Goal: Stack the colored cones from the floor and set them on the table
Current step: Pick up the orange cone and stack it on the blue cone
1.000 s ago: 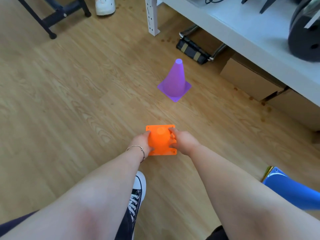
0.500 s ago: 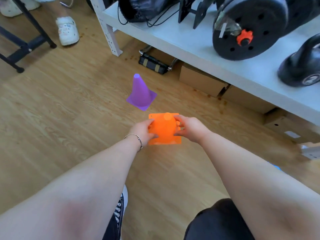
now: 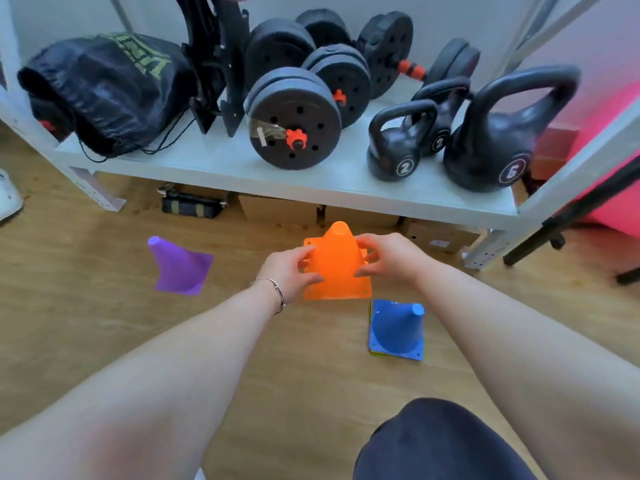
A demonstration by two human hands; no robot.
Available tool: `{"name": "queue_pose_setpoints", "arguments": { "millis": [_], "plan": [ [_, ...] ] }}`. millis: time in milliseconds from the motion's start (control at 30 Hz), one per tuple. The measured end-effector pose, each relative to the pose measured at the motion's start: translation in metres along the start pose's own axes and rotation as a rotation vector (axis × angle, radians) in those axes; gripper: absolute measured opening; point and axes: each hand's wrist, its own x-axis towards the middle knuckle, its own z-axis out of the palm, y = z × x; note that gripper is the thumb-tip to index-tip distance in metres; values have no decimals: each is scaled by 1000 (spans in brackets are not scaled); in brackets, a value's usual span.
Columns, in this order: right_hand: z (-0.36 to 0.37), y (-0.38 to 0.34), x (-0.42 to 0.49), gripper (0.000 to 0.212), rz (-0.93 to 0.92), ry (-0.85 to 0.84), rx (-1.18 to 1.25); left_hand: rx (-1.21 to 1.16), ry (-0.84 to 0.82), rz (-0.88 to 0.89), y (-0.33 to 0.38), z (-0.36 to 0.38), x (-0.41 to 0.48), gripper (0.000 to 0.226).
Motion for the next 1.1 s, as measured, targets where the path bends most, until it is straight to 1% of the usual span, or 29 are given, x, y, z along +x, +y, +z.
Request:
{"name": "queue_pose_setpoints", "arguments": {
  "millis": [200,333,567,667,767,900,1100],
  "plan": [
    [-25,70,-50,74,134,81,36,32,-118,140,63,58,24,71],
    [-19,110,-73,75,192,94,85,51,-179,173,78,97,25,71],
    [48,153,-85,78,278,113,317,85,-246,102,57,154,17,70],
    [77,164,-83,78,297,112,379,109,-261,76,45,173,16,69],
    [100,172,-80,75,308,95,372,155,-293,51,36,187,17,69],
    [121,179,-75,74,323,69,340,157,-310,-17,24,203,13,71],
    [136,186,-74,74,322,62,373,58,-292,-87,15,215,6,71]
  ]
}}
